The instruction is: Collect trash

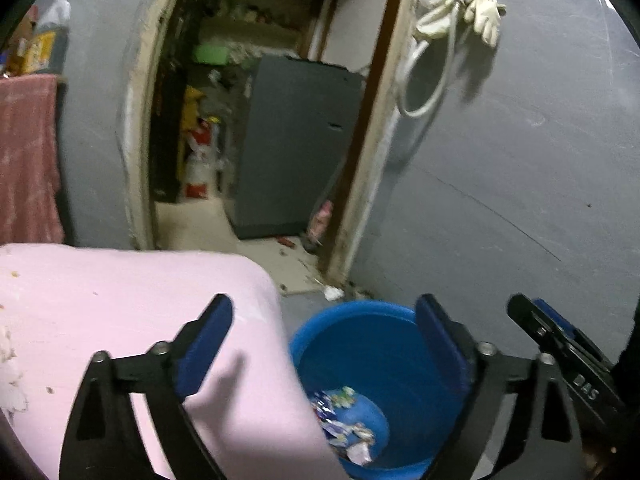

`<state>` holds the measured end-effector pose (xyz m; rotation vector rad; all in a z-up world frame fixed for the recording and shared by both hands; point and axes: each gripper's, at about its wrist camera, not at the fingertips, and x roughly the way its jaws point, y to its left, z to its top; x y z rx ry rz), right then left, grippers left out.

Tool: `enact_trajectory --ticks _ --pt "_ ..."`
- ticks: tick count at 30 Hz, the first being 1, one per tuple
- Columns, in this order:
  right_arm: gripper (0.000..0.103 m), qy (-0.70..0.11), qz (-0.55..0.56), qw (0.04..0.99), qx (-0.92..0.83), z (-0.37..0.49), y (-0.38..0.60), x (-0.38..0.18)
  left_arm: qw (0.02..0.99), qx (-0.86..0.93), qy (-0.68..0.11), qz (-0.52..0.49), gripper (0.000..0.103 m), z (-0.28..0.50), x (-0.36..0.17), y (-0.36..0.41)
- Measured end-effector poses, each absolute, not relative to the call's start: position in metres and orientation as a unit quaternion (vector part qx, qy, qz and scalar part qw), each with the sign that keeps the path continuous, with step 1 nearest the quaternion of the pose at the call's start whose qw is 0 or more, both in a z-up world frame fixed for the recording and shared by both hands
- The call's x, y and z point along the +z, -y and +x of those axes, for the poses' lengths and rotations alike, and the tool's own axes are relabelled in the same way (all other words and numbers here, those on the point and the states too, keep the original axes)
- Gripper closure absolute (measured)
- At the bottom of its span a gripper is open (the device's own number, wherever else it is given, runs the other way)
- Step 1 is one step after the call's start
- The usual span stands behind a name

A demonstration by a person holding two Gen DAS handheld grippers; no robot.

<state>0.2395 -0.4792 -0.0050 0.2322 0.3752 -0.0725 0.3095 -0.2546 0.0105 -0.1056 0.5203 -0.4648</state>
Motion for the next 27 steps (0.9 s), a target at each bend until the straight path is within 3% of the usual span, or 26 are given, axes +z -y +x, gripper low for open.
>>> enact_trajectory --ticks 5,9,27 --pt "0.017 -0.178 0.119 0.976 -0.036 0.236 0.481 -0.002 0.945 -0.21 -0.247 -0.045 0.008 0.306 0.013 0.246" --pt "0.0 -0.171 0.117 0.978 -0.036 0.233 0.48 -0.001 0.949 -0.201 -0.24 -0.038 0.008 0.301 0.013 0.24" --pt "0.0 -0.144 0.089 0.985 -0.021 0.217 0.459 0.014 0.961 -0.177 -0.206 -0.053 0.003 0.274 0.023 0.199"
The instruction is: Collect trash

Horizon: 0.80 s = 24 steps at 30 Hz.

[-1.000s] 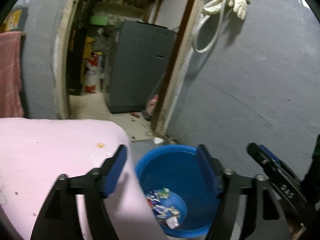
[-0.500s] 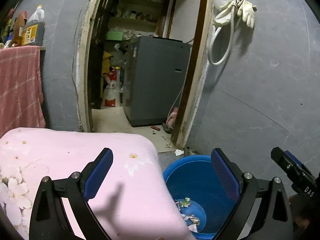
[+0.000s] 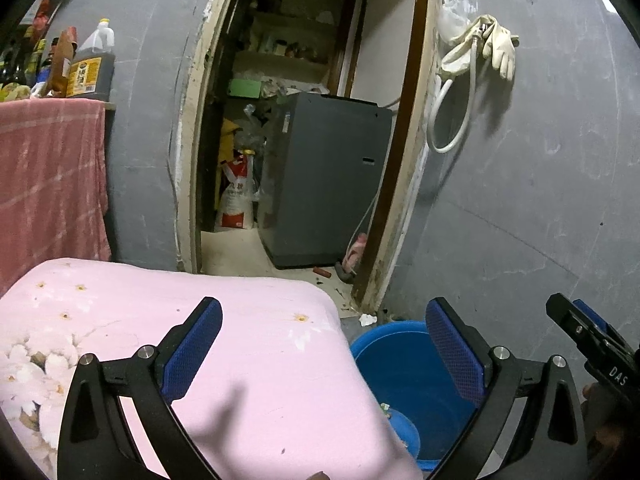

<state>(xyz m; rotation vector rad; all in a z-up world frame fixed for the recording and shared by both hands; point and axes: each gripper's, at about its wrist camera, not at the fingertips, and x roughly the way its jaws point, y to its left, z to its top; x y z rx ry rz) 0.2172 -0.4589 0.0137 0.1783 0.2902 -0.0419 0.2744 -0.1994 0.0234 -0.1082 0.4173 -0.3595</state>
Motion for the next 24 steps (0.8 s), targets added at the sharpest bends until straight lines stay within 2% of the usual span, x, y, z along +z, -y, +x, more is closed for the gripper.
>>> enact_trajectory --ticks 14,24 --pt "0.0 -0.119 0.086 0.989 -0.017 0.178 0.434 0.035 0.965 -0.171 -0.19 -0.062 0.003 0.235 0.037 0.171" --pt "0.0 -0.137 0.064 0.988 -0.017 0.147 0.412 0.031 0.968 -0.173 -0.173 -0.062 0.003 0.195 0.046 0.158"
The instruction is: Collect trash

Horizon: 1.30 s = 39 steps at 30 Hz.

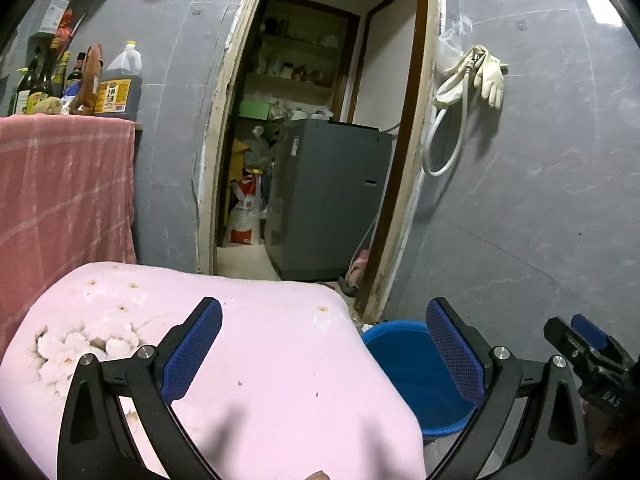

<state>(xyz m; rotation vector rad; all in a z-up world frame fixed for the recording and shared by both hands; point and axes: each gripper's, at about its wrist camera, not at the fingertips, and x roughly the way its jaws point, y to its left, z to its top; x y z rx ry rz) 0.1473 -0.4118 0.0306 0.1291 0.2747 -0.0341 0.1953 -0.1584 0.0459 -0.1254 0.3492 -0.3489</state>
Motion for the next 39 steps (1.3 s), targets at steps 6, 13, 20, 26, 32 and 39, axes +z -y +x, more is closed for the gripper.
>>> enact_trajectory --ticks 6,13,20,26,32,39 --pt "0.0 -0.138 0.052 0.989 -0.023 0.121 0.401 0.031 0.967 -0.172 -0.176 -0.067 0.003 0.174 0.041 0.15" --pt "0.0 -0.133 0.044 0.99 -0.029 0.094 0.389 0.034 0.969 -0.164 -0.174 -0.056 0.003 0.146 0.036 0.143" --pt "0.0 -0.134 0.035 0.99 -0.031 0.072 0.376 0.031 0.973 -0.155 -0.164 -0.039 0.003 0.114 0.033 0.137" --pt "0.0 -0.128 0.037 0.991 -0.032 0.056 0.368 0.026 0.977 -0.144 -0.155 -0.038 0.003 0.092 0.025 0.124" --pt "0.0 -0.121 0.035 0.992 -0.034 0.04 0.357 0.017 0.981 -0.128 -0.143 -0.024 0.003 0.072 0.018 0.113" --pt "0.0 -0.113 0.032 0.992 -0.044 0.022 0.347 0.004 0.984 -0.111 -0.137 -0.026 0.003 0.047 0.0 0.104"
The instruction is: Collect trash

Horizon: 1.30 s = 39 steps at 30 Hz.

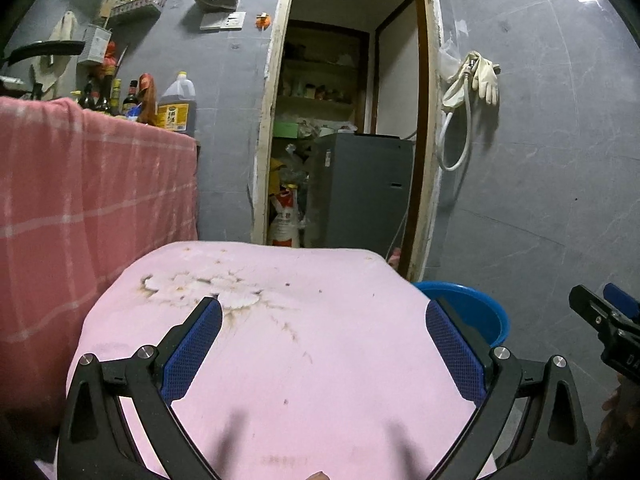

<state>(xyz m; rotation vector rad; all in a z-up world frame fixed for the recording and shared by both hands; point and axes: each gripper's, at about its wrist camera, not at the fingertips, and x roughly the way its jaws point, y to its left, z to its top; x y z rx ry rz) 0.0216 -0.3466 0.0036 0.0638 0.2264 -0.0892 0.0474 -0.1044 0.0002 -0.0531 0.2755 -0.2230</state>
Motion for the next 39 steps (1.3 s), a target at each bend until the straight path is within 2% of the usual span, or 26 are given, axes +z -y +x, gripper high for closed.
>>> enact_trajectory --ticks 20,39 --pt "0.0 -0.108 0.031 0.993 -0.04 0.005 0.338 -0.022 0.983 -0.109 -0.144 -0.005 0.003 0.025 -0.035 0.102" --pt "0.0 -0.098 0.02 0.995 -0.024 -0.001 0.329 -0.028 0.982 -0.105 -0.157 -0.004 0.003 0.028 -0.037 0.101"
